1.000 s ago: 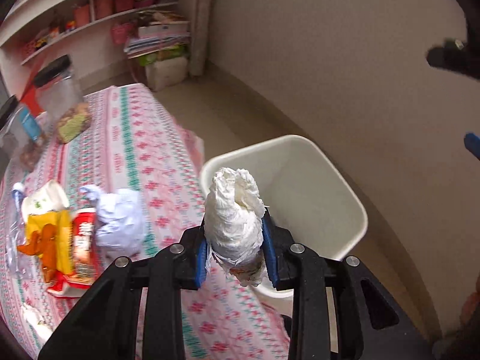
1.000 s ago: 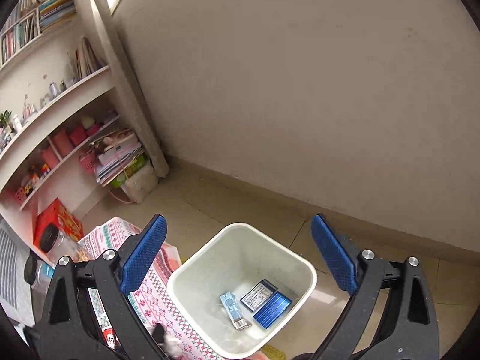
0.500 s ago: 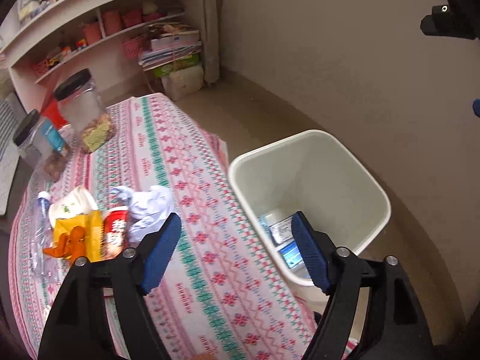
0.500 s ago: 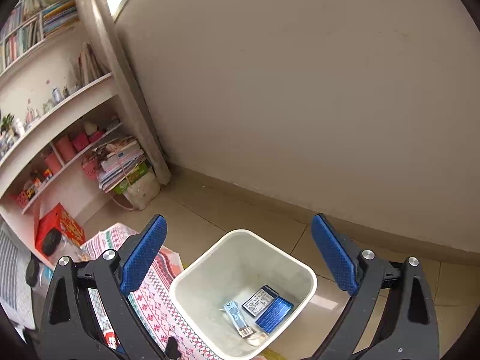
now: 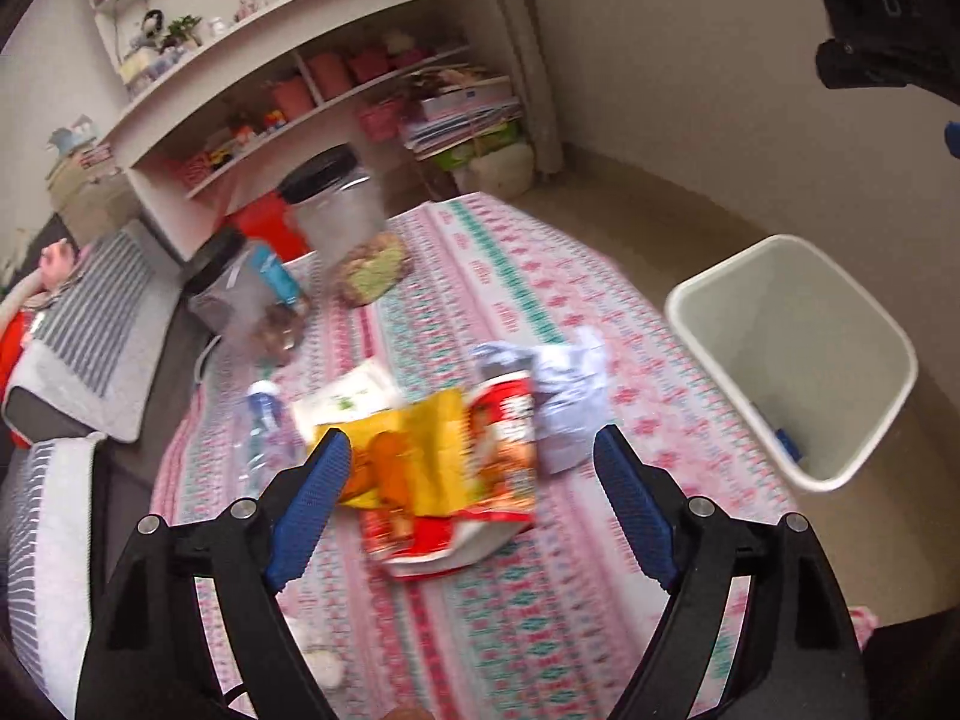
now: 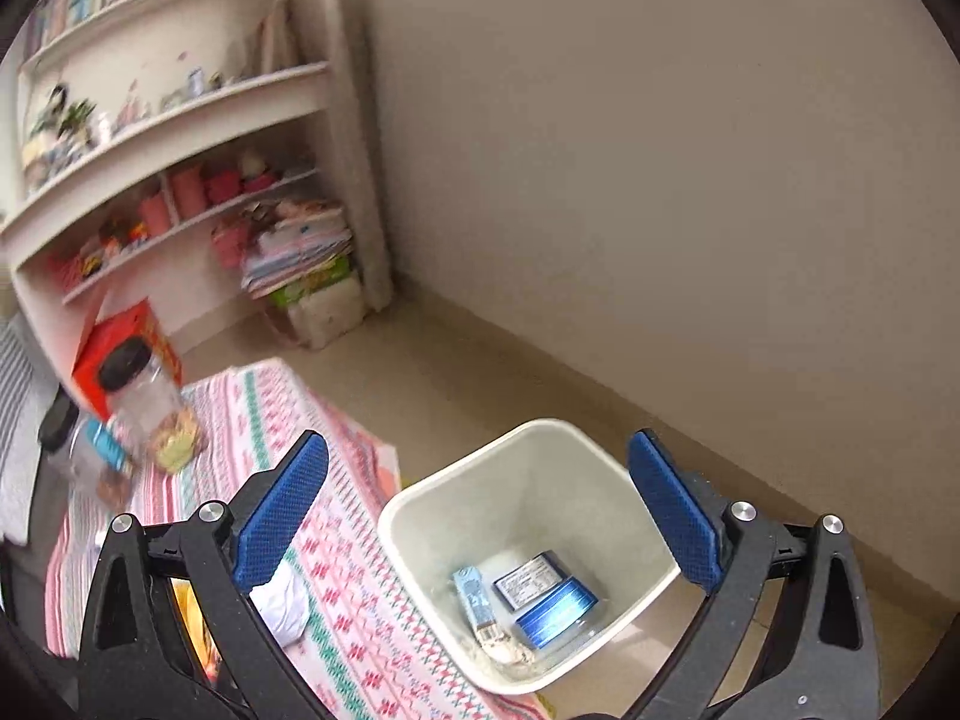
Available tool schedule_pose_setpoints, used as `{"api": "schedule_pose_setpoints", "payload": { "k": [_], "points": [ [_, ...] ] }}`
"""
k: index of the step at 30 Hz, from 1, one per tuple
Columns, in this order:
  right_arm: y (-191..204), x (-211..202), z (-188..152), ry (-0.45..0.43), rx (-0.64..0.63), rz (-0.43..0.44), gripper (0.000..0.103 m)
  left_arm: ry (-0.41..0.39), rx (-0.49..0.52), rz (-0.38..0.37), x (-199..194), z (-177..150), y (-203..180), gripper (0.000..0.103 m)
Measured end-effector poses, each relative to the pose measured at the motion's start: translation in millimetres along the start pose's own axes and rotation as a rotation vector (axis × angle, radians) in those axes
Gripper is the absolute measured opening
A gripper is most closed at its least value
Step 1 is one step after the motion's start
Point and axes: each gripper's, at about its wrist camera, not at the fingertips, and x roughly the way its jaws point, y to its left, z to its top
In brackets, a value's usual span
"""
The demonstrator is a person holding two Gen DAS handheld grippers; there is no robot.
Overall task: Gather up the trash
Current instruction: 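Grasp the plastic water bottle with the left tool while the right tool grasps the paper cup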
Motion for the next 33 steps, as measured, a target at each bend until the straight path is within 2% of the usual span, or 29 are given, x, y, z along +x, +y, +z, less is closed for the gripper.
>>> {"api": "schedule_pose_setpoints", "payload": {
  "k": [3,6,11,17,20,23,26,32,33],
  "points": [
    [22.1,3.1,-6.8,0.029,-0.056,0.029,0.096,0.037,-0.025,0.058,13.7,-10.1,32.5,0.081],
    [47.1,7.2,-14.4,0.053,-0.124,0.053,0.096,0.101,-0.108,0.086,31.5,-18.0,74.5,0.081],
    [90.3,21.6,-33.3,0.136,-0.226,0.101,0.096,0.232,-0.287,0.077,62.9,-24.6,140.2,0.081],
    [137.7,32.0,-59.1,0.198,-0.358,0.185,0.096,0.324,-0.451,0.062,95.3,-27.7,199.6,0.081],
    [153.7,31.3,-69.0,0.205,-0.418,0.227,0.096,0.368,-0.468,0.052,115.7,-27.8,210.8,0.081],
    [164.8,33.0,-74.4,0.214,-0.45,0.264,0.096,0.436,-0.489,0.006,140.6,-31.2,214.0,0.081],
    [174.7,36.1,-79.5,0.234,-0.482,0.29,0.096,0.475,-0.493,0.008,158.5,-33.8,215.2,0.081],
    [190.9,42.6,-88.7,0.255,-0.539,0.323,0.096,0.499,-0.461,-0.017,180.6,-31.7,213.3,0.08],
    [193.2,43.3,-89.6,0.261,-0.543,0.329,0.096,0.501,-0.458,-0.025,182.5,-31.8,212.7,0.075]
  ]
}}
